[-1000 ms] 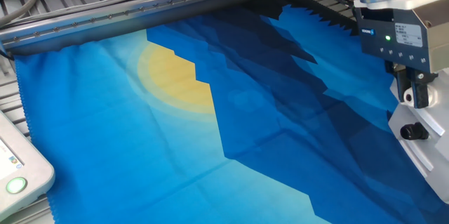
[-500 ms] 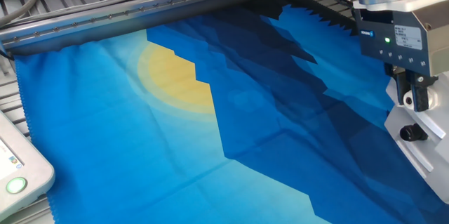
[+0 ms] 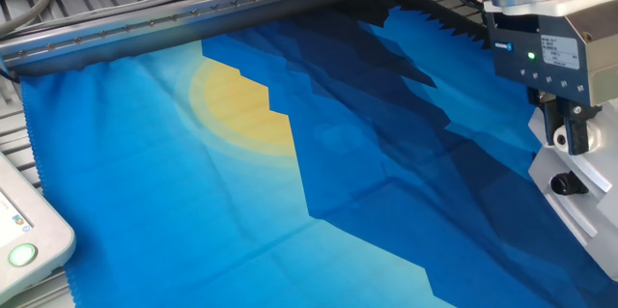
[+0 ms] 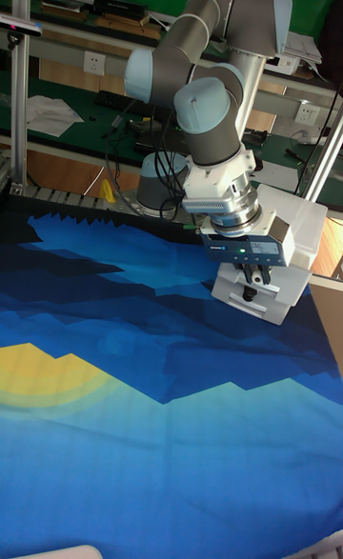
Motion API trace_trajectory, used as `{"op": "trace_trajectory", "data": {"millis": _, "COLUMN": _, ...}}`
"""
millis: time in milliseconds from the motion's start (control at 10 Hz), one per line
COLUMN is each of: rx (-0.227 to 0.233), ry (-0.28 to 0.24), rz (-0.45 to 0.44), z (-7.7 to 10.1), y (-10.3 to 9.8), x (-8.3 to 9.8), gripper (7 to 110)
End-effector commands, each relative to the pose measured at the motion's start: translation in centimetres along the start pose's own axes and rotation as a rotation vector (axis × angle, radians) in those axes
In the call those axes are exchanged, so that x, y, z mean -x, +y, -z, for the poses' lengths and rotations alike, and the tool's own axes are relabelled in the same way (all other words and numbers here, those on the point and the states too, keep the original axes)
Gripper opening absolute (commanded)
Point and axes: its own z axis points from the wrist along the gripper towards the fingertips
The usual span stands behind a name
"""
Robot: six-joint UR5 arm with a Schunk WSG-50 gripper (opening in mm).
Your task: Grasp the handle and open the drawer
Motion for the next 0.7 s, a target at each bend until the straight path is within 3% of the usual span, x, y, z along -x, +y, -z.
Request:
{"op": "trace_trajectory", "data": {"millis": 0, "rx": 0.008, "ry": 0.004, "rz": -0.001, "z": 0.32, "y": 0.38, "x": 0.33, "gripper": 7}}
{"op": "trace_trajectory", "data": {"millis": 600, "rx": -0.005, "ry": 0.013, "rz": 0.011, "z": 0.99, "y": 0.01, "x": 0.92, "gripper": 7}}
